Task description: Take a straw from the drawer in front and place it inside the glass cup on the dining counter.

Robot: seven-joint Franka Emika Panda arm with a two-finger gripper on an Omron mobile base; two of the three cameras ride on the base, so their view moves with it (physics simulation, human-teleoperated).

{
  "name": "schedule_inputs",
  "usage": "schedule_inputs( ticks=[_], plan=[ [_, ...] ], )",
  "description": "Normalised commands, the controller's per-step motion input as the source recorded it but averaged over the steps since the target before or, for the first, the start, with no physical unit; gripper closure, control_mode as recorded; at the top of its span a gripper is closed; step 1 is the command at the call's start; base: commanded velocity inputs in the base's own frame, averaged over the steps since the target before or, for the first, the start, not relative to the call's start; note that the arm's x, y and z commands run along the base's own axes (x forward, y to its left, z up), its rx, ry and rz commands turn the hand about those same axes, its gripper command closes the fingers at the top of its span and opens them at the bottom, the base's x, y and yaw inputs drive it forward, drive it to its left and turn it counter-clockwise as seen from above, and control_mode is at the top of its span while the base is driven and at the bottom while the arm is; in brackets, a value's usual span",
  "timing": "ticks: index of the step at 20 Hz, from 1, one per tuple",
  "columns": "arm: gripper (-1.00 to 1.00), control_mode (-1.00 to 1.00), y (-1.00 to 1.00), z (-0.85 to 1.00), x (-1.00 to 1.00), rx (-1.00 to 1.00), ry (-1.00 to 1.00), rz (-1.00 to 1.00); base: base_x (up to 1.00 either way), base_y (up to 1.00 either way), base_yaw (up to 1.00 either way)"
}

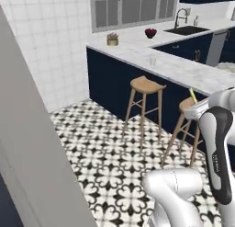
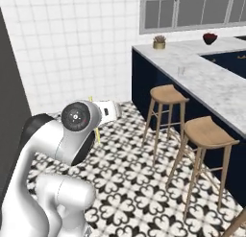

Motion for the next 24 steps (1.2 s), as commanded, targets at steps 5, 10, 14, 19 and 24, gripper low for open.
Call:
schedule_inputs(
  ticks=[5, 10, 14, 19, 24],
  plan=[
    [1.00, 1.00, 0.00, 0.00, 0.00, 0.00, 0.00, 0.00, 1.00, 0.54, -0.37],
    [1.00, 1.00, 0.00, 0.00, 0.00, 0.00, 0.00, 0.00, 1.00, 0.57, -0.36],
    [1.00, 1.00, 0.00, 0.00, 0.00, 0.00, 0.00, 0.00, 1.00, 0.57, -0.37],
    [1.00, 1.00, 0.00, 0.00, 0.00, 0.00, 0.00, 0.00, 1.00, 0.55, -0.37],
    [1.00, 1.00, 0.00, 0.00, 0.00, 0.00, 0.00, 0.00, 1.00, 0.55, -0.38]
  ],
)
